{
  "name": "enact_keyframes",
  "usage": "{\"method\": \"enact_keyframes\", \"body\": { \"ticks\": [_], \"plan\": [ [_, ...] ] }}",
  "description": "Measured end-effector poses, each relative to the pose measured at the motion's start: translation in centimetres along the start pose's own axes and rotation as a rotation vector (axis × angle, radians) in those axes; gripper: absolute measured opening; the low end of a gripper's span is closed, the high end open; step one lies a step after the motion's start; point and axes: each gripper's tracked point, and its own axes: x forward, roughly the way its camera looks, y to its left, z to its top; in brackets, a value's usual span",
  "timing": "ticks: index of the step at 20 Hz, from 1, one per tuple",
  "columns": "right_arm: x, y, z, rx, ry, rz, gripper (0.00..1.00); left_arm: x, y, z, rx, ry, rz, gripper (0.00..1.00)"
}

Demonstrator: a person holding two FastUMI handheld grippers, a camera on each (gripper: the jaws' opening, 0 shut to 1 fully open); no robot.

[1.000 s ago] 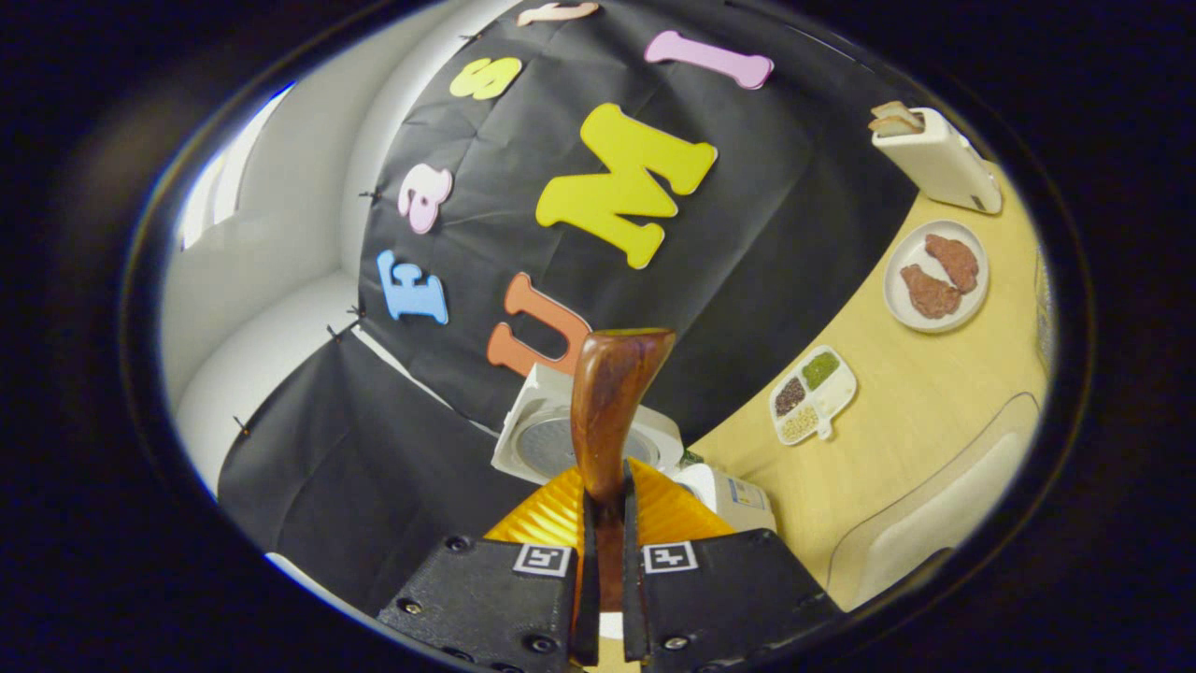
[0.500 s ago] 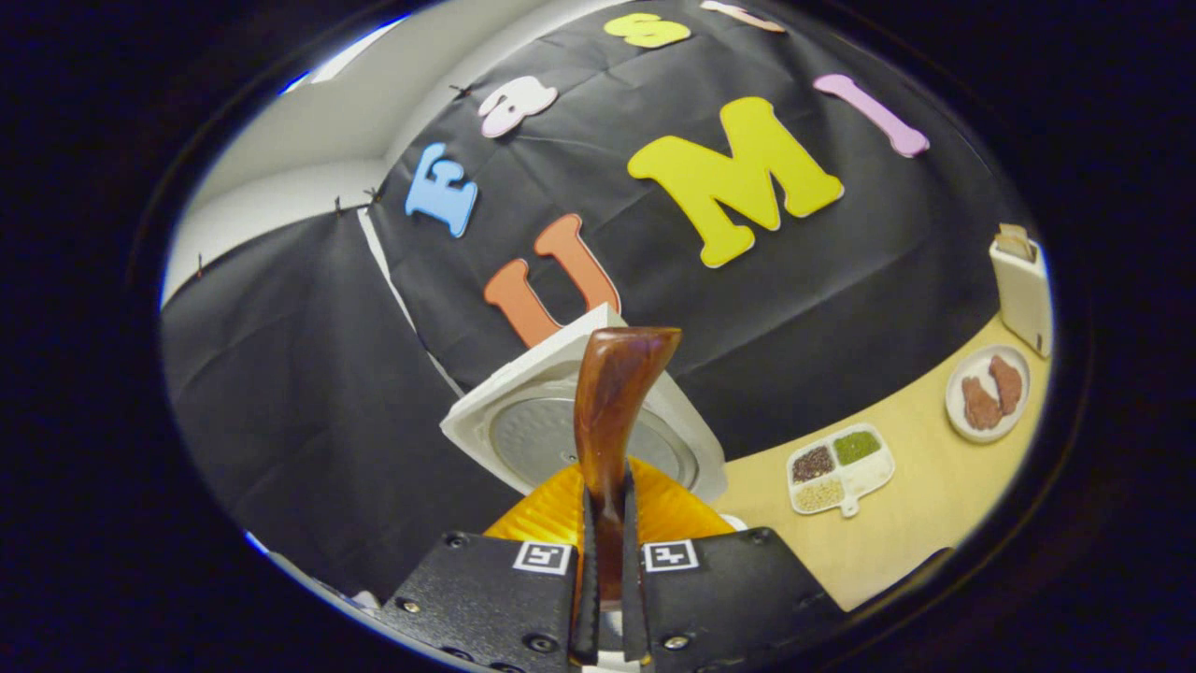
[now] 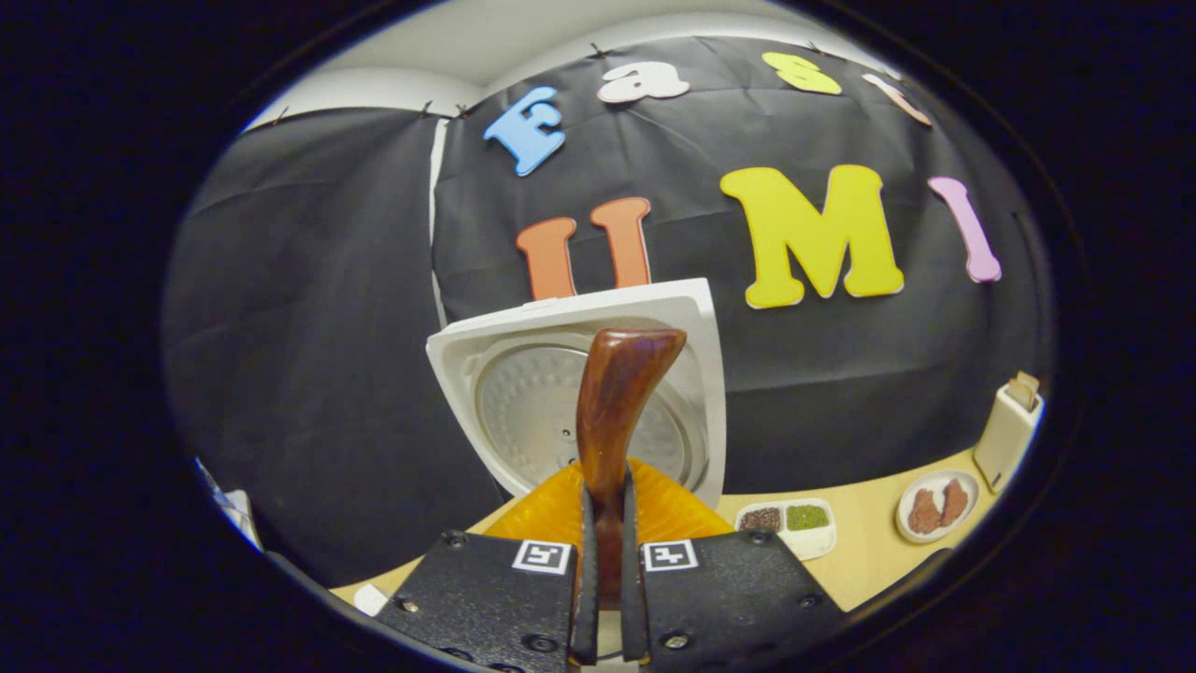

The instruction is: Close the left gripper, press the button to open the rice cooker; take a wooden spoon from the chopstick holder with the right hand, scoop a spoonful of rice and pour it into the rice cooker, then put the wooden spoon back into the chopstick holder.

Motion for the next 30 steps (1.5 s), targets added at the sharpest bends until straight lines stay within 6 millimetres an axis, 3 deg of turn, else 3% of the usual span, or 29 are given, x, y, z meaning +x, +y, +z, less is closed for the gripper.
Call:
{"method": "enact_keyframes", "body": {
  "ticks": [5, 8, 10, 15, 21, 27, 30],
  "plan": [
    [-1.1, 2.0, 0.3, -0.188, -0.042, 0.018, 0.15, 0.1, 0.1, -0.1, -0.050, 0.004, -0.023, 0.94],
    [-2.1, 2.8, 1.0, -0.308, -0.082, -0.021, 0.15, 0.6, 2.6, -0.1, -0.023, -0.005, 0.059, 0.94],
    [-2.7, 3.3, 1.3, -0.366, -0.098, -0.023, 0.15, 0.5, 3.0, -0.6, -0.004, 0.008, 0.084, 0.94],
    [-4.5, 3.3, 1.8, -0.338, -0.102, -0.014, 0.16, 0.3, 2.9, 0.3, -0.046, 0.002, 0.079, 0.94],
    [-8.7, -2.0, 3.5, -0.198, -0.106, -0.043, 0.16, -0.3, 1.6, 1.8, -0.065, -0.054, 0.056, 0.94],
    [-15.0, -10.2, 3.8, -0.085, -0.093, -0.146, 0.16, 0.0, -0.3, 2.5, -0.084, -0.084, 0.032, 0.94],
    [-18.5, -13.1, 3.9, -0.074, -0.091, -0.167, 0.16, 0.5, -1.7, 2.0, -0.090, -0.075, 0.002, 0.94]
  ]
}}
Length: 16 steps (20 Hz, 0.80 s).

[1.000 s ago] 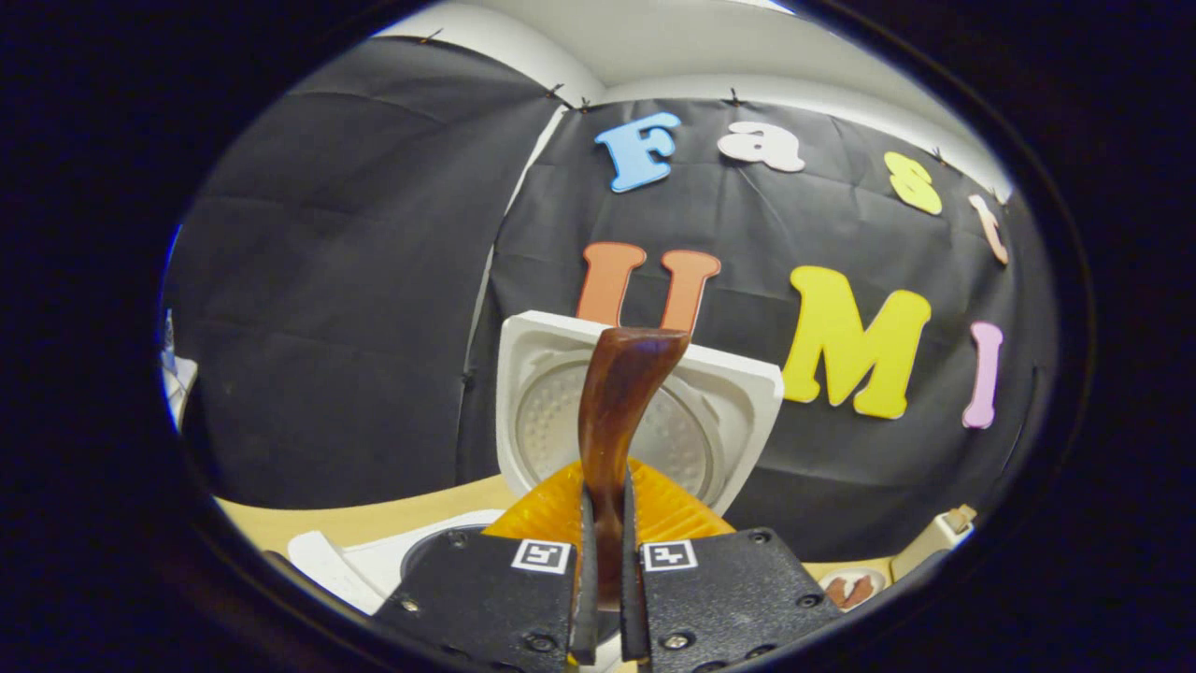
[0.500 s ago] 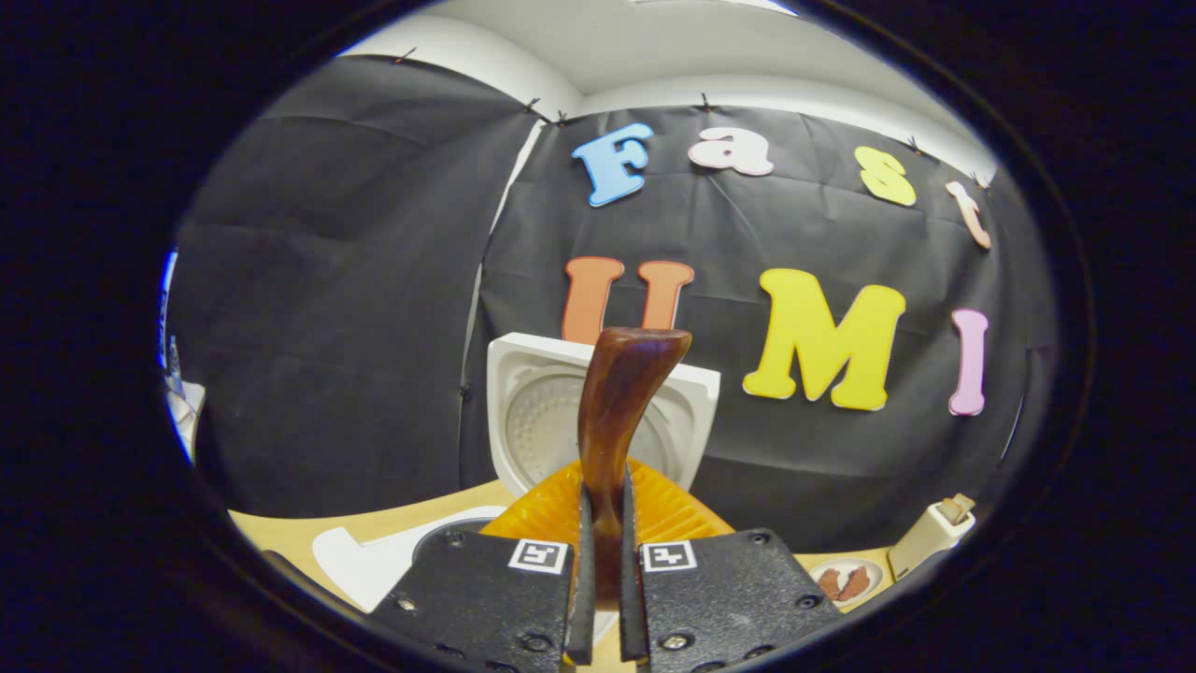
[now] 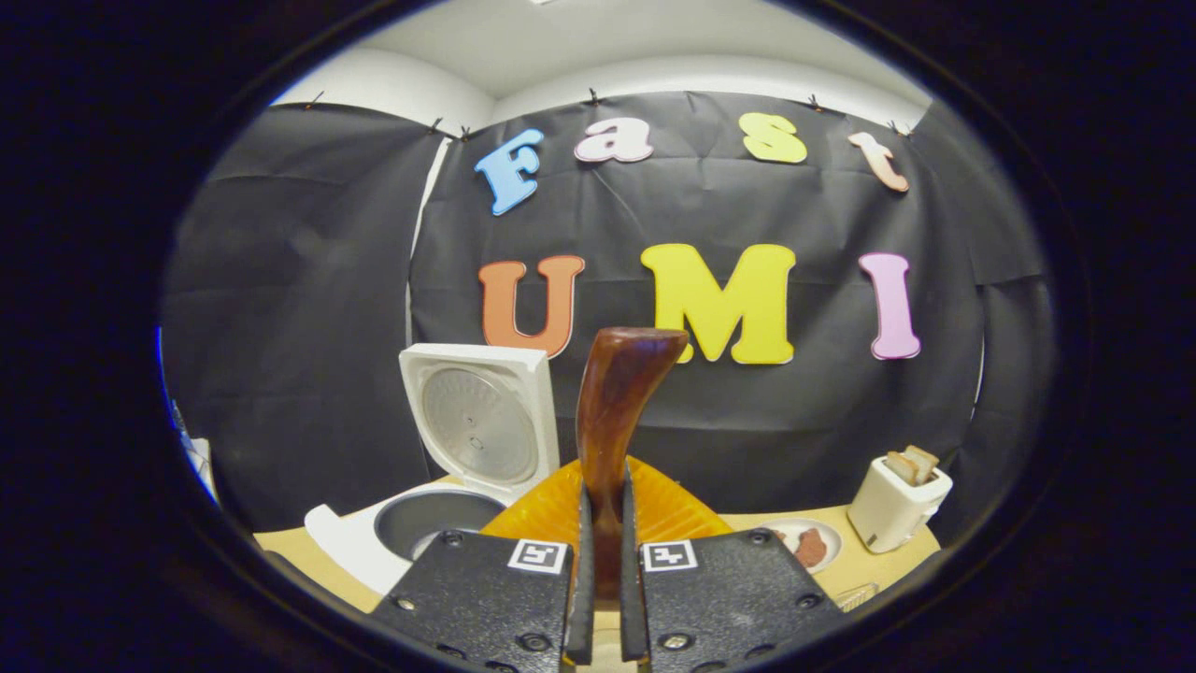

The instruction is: Close the left gripper, press the button to open the rice cooker; take a wooden spoon from the chopstick holder with the right hand, scoop a spoonful of rice and pour it into the rice cooker, then put the wooden spoon back into the chopstick holder.

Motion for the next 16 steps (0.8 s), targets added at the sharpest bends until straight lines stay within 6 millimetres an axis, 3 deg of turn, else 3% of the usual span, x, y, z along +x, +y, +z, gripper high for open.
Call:
{"method": "enact_keyframes", "body": {
  "ticks": [6, 9, 13, 16],
  "plan": [
    [-7.7, -8.4, 0.8, 0.026, -0.047, -0.078, 0.17, 0.8, -1.9, -0.5, -0.011, 0.004, -0.019, 0.94],
    [-10.7, -12.6, 0.0, 0.052, -0.047, -0.134, 0.17, 1.4, -3.5, -1.2, -0.009, 0.018, -0.055, 0.94],
    [-12.8, -16.7, -1.6, 0.021, -0.033, -0.196, 0.17, 2.4, -4.3, -2.0, 0.015, 0.031, -0.050, 0.94],
    [-12.9, -18.9, -2.7, 0.021, -0.029, -0.214, 0.17, 3.4, -5.1, -2.6, -0.009, 0.027, -0.052, 0.94]
  ]
}}
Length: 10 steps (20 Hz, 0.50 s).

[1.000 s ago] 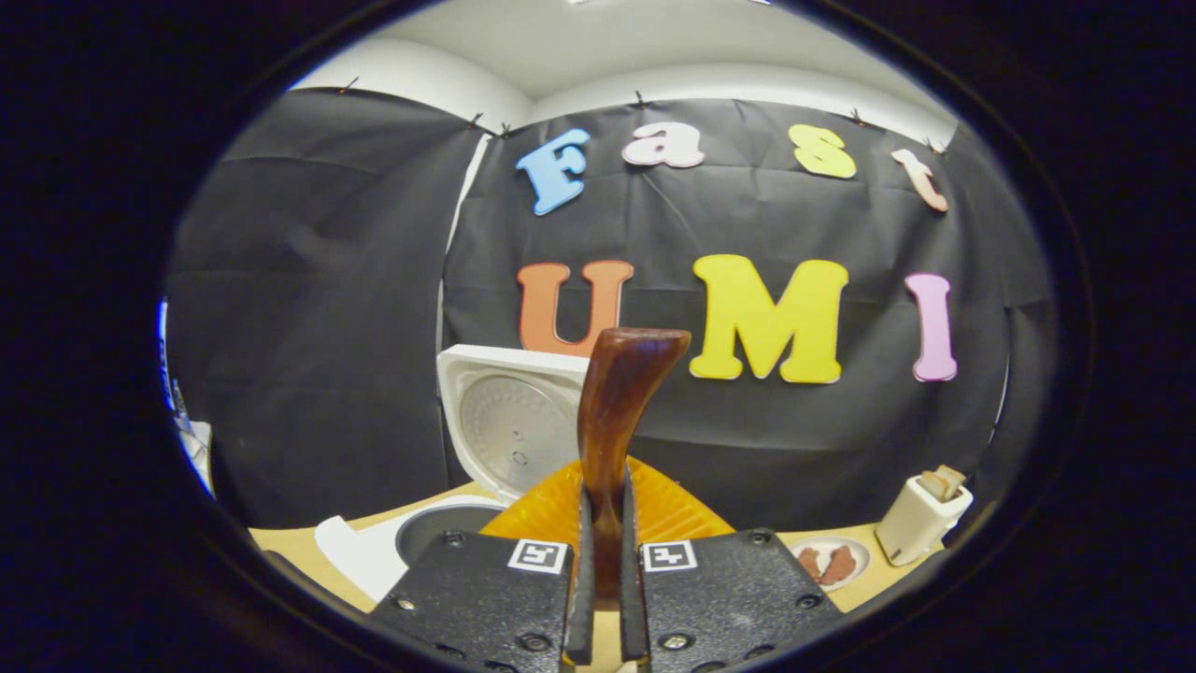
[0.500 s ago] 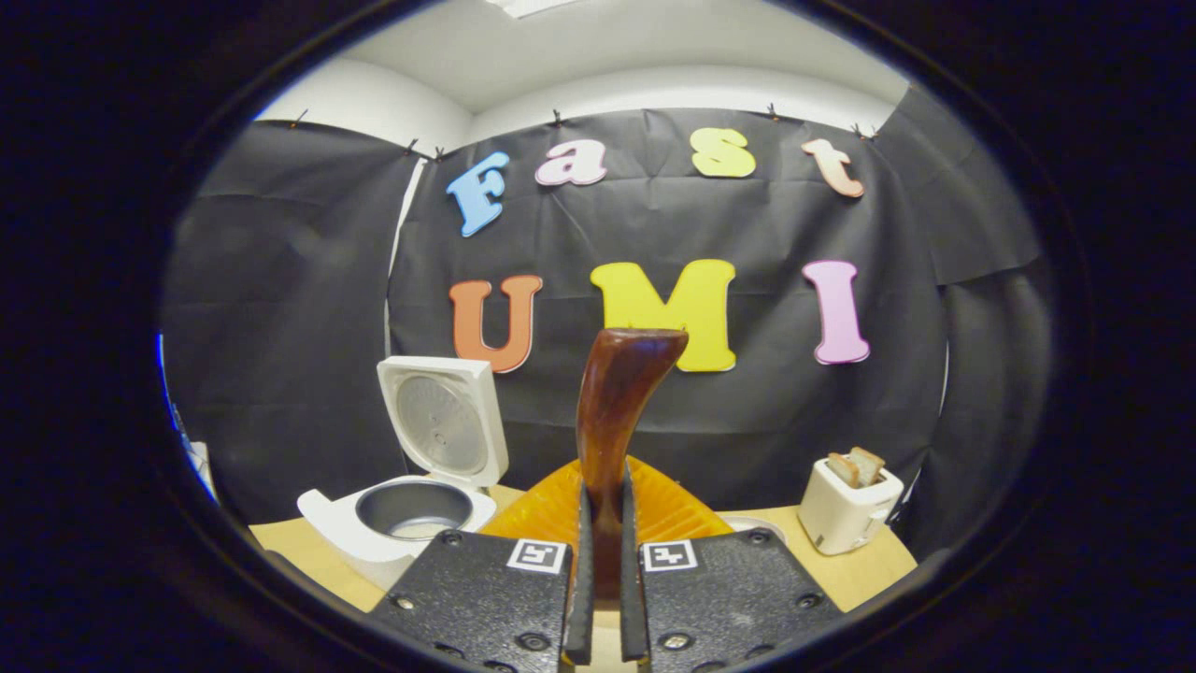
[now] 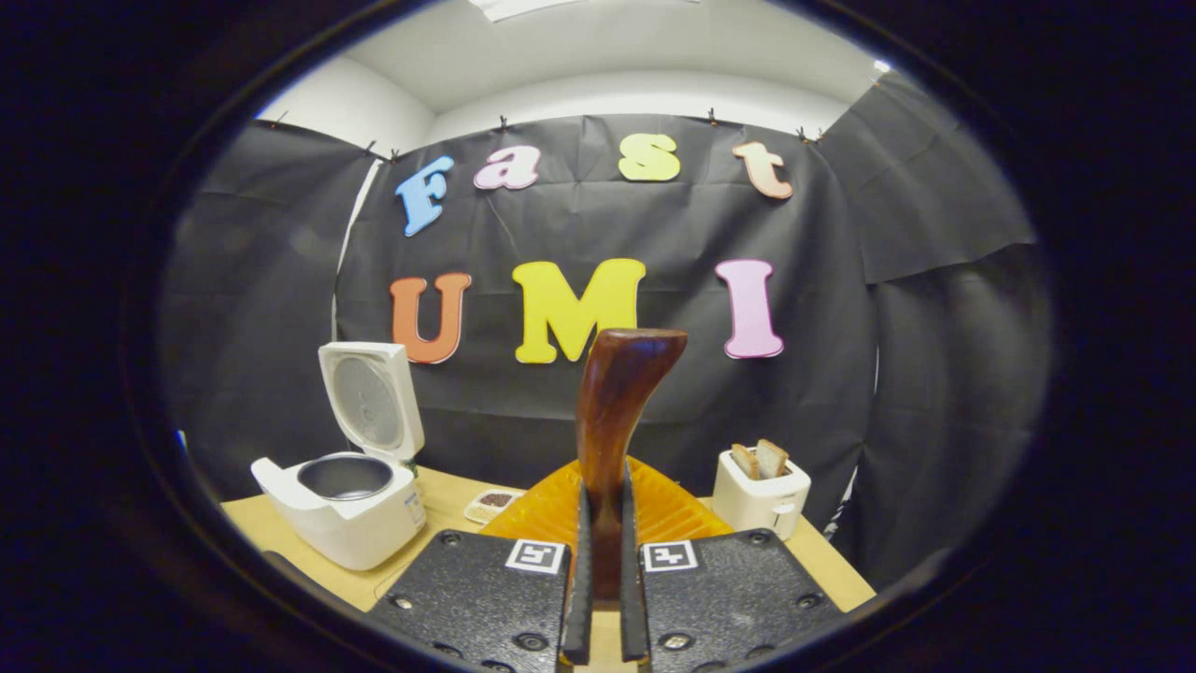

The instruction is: Close the left gripper, press the button to open the rice cooker; take a wooden spoon from the chopstick holder with the right hand, scoop a spoonful of rice and pour it into the rice cooker, then put the wooden spoon back into the chopstick holder.

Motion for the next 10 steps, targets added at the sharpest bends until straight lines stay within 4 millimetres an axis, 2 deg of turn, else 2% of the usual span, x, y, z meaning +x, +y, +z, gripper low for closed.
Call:
{"method": "enact_keyframes", "body": {
  "ticks": [3, 7, 10],
  "plan": [
    [1.1, -2.0, -2.5, 0.032, 0.033, 0.010, 0.18, 1.2, -1.4, -1.5, -0.025, 0.034, -0.025, 0.94],
    [2.8, -5.1, -6.6, 0.066, 0.096, -0.023, 0.18, 1.5, -1.4, -1.1, 0.009, 0.008, -0.006, 0.94],
    [3.8, -6.0, -9.3, 0.103, 0.134, -0.021, 0.18, 1.6, -0.9, -0.2, 0.019, -0.015, 0.008, 0.94]
  ]
}}
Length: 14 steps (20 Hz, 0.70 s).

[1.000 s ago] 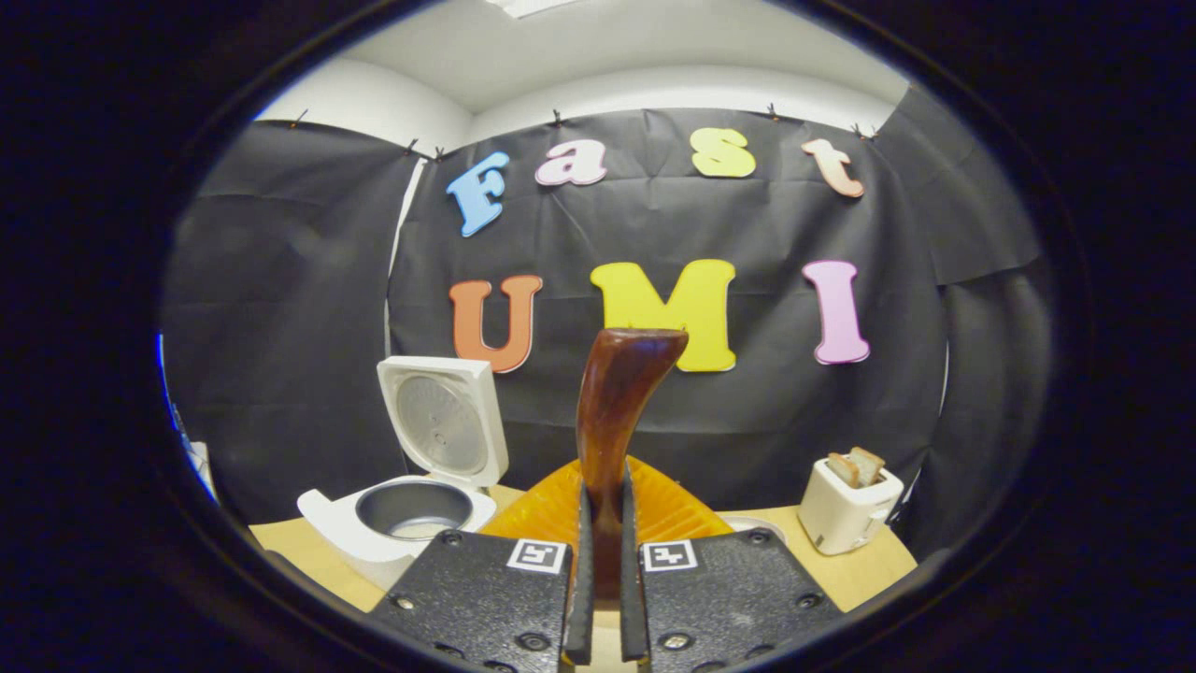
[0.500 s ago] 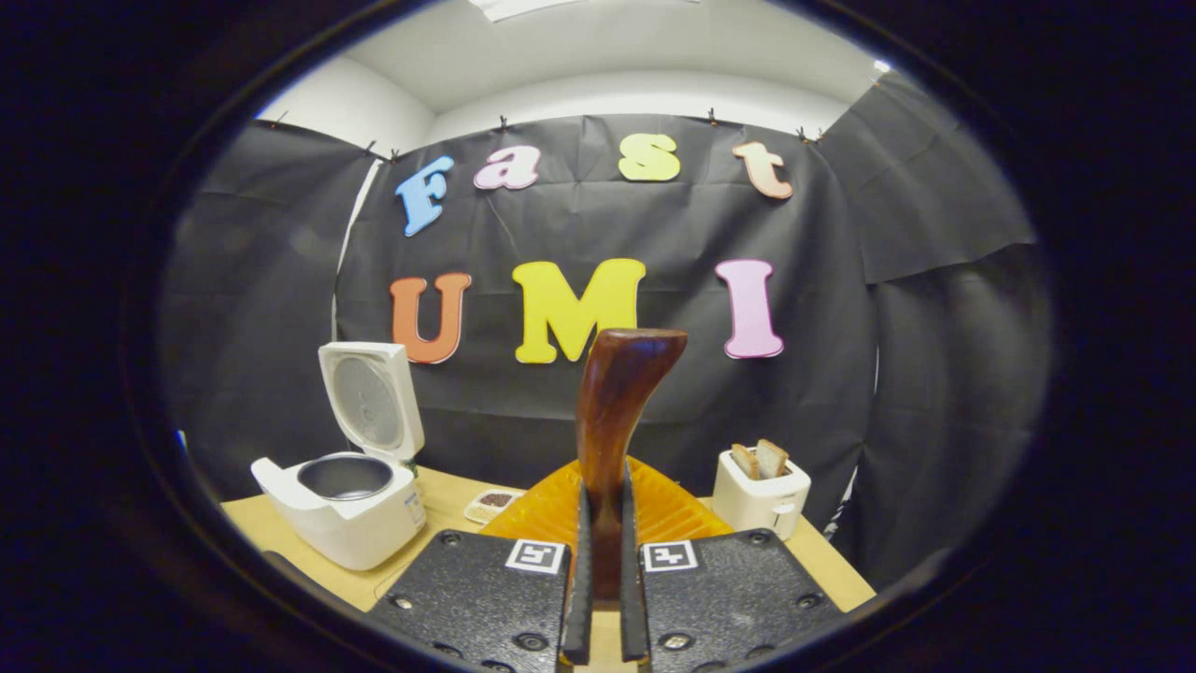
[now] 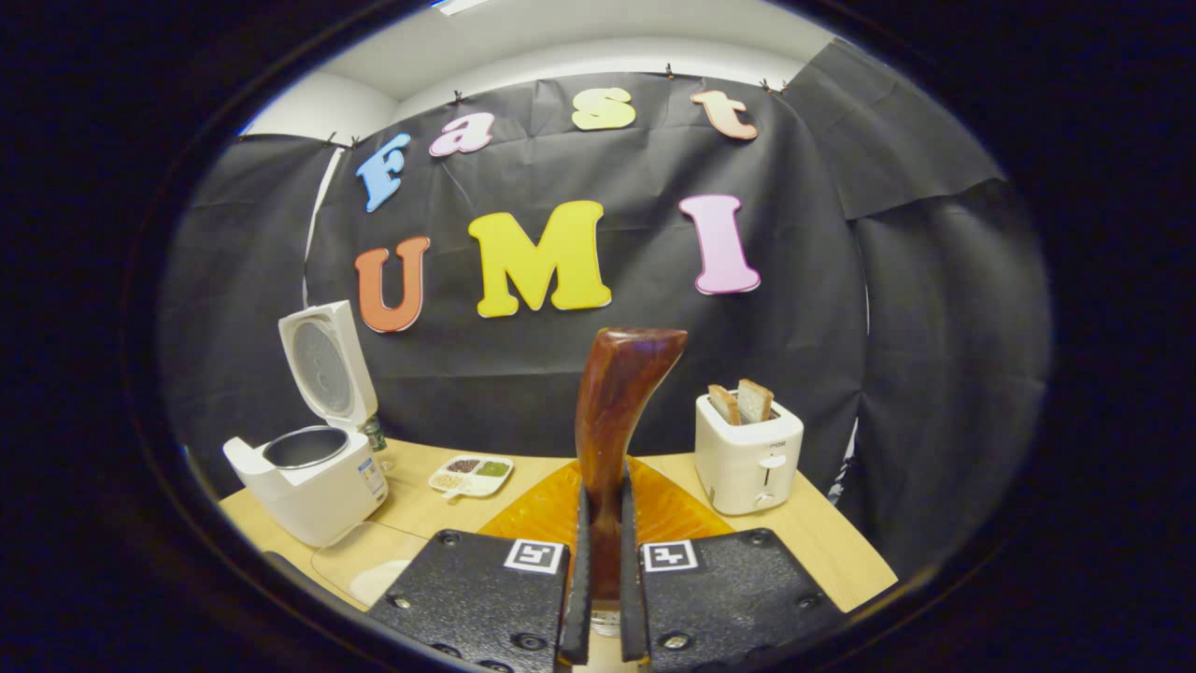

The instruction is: Close the left gripper, press the button to open the rice cooker; take a wooden spoon from the chopstick holder with the right hand, scoop a spoonful of rice and pour it into the rice cooker, then put the wooden spoon back into the chopstick holder.

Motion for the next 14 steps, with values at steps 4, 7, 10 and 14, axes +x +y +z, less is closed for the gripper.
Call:
{"method": "enact_keyframes", "body": {
  "ticks": [4, 7, 10, 14],
  "plan": [
    [1.7, -0.9, -2.9, 0.058, 0.062, 0.000, 0.19, 0.5, 1.4, 2.6, 0.010, -0.025, 0.019, 0.94],
    [1.4, -1.4, -4.6, 0.093, 0.112, 0.007, 0.20, 0.9, 2.1, 5.3, 0.011, -0.063, 0.014, 0.94],
    [0.5, -2.6, -4.4, 0.109, 0.101, -0.016, 0.38, 2.1, 2.8, 7.7, 0.013, -0.085, 0.004, 0.94],
    [-2.3, -5.0, -0.8, 0.052, -0.017, -0.104, 0.76, 3.9, 3.8, 10.0, 0.030, -0.101, 0.010, 0.94]
  ]
}}
